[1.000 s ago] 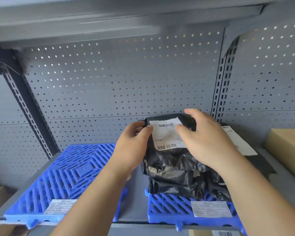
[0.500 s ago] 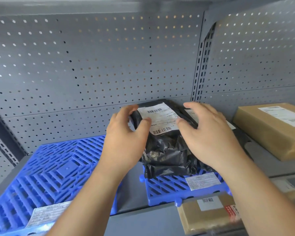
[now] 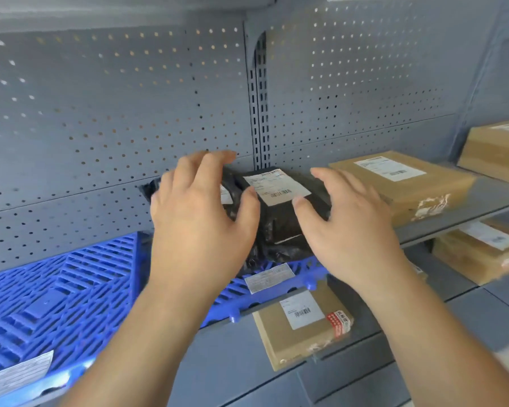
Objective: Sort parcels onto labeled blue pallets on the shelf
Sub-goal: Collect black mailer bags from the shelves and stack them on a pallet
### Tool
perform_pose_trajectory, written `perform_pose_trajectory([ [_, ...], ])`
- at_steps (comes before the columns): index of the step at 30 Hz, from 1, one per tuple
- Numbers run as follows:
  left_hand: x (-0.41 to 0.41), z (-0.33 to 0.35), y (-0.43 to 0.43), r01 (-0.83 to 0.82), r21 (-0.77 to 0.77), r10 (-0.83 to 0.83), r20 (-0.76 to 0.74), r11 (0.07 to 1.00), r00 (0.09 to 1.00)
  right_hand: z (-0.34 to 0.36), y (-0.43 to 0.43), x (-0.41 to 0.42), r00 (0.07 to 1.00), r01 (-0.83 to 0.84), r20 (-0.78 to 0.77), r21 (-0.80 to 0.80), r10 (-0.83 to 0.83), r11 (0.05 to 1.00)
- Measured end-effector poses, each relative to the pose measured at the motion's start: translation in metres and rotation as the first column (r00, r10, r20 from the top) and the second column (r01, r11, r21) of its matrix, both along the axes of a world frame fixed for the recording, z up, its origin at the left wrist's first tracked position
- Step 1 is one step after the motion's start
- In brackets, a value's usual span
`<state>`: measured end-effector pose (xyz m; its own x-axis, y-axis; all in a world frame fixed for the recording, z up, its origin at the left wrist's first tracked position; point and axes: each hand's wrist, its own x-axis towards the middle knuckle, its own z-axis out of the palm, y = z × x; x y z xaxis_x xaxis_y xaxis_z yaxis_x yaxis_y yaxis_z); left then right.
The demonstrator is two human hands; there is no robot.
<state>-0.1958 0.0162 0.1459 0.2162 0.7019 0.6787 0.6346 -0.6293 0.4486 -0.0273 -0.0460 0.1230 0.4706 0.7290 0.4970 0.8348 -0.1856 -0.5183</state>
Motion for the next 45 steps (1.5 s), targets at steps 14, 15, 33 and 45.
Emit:
perform_pose_trajectory([
  [14,0.222,-0.053,-0.139,0.320,-0.047,-0.321,-0.261,0.946,0.910,-0.041,-0.189,0.176,0.950,0.311,0.019,-0.099,-0.310,0.945],
  [15,0.240,-0.056,-0.150,0.342,-0.051,-0.342,-0.275,0.938,0.898,-0.043,-0.205,0.189,0.938,0.346,0.013,-0.113,-0.347,0.931],
  [33,0.524,-0.119,-0.307,0.789,-0.204,-0.789,-0.382,0.579,0.481,-0.096,-0.413,0.378,0.561,0.793,-0.027,-0.268,-0.827,0.547],
  [45,0.745,-0.127,-0.314,0.921,-0.226,-0.899,-0.378,0.319,0.219,-0.091,-0.414,0.553,0.299,0.924,0.041,-0.261,-0.953,0.279],
])
